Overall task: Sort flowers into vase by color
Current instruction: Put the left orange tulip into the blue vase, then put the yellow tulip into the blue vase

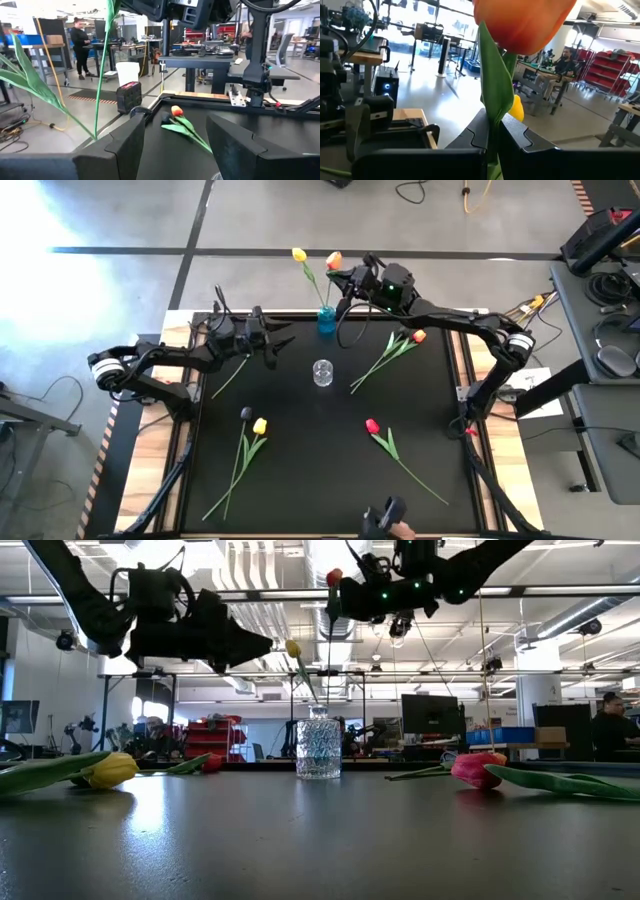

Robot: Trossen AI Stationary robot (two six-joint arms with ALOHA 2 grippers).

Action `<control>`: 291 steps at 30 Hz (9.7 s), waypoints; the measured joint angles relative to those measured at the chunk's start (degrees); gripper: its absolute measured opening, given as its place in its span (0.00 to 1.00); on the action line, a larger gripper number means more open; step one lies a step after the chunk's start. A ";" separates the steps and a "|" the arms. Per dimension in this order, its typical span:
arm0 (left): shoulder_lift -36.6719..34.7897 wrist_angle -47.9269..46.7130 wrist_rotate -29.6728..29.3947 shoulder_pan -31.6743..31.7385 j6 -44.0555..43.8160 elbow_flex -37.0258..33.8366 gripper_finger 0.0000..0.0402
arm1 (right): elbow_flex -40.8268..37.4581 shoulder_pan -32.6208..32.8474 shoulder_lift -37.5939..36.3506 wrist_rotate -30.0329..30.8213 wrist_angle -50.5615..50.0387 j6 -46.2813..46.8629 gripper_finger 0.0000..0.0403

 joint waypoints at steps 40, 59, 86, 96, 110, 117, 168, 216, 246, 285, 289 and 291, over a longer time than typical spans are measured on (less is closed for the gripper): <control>0.00 -0.12 -0.08 0.00 -0.03 -0.14 0.49 | 7.84 -0.01 3.78 4.08 -11.45 4.46 0.03; 0.00 -0.41 0.01 0.00 -0.05 -0.14 0.49 | 6.36 0.03 7.21 5.07 -8.23 0.45 0.03; 0.00 -1.14 0.03 -0.02 -0.30 -0.18 0.49 | 5.06 -0.01 7.06 8.13 -15.64 3.47 0.42; 0.00 -1.59 0.05 -0.02 -0.29 -0.20 0.49 | 8.92 -0.01 6.52 8.09 -27.78 3.48 0.50; 0.00 -1.65 0.04 -0.02 -0.27 -0.19 0.49 | 16.67 -0.01 6.39 8.08 -42.03 0.98 0.50; 0.00 -1.69 0.05 -0.02 -0.27 -0.20 0.49 | 20.22 -0.01 6.62 8.09 -41.67 1.01 0.50; 0.00 -2.28 0.03 -0.04 -0.51 -0.18 0.49 | 20.93 -1.89 -0.88 9.57 -51.93 -1.96 0.50; 0.02 -3.09 0.03 -0.03 0.98 -0.18 0.49 | 25.63 0.16 -7.79 15.93 -60.40 -3.21 0.80; -1.67 -36.22 -3.76 -8.49 0.12 8.67 0.02 | -45.78 1.30 -27.58 10.76 -7.87 13.09 0.04; 1.64 -114.67 -11.80 -44.97 -70.81 35.40 0.33 | -54.98 1.41 -25.92 2.99 11.97 7.46 0.04; 5.71 -118.22 -8.30 -48.13 -76.10 39.47 0.38 | -54.98 1.41 -25.92 2.99 11.98 7.37 0.04; 8.39 -117.96 -6.35 -49.42 -77.60 41.53 0.39 | -54.98 1.41 -25.92 2.99 11.99 7.21 0.04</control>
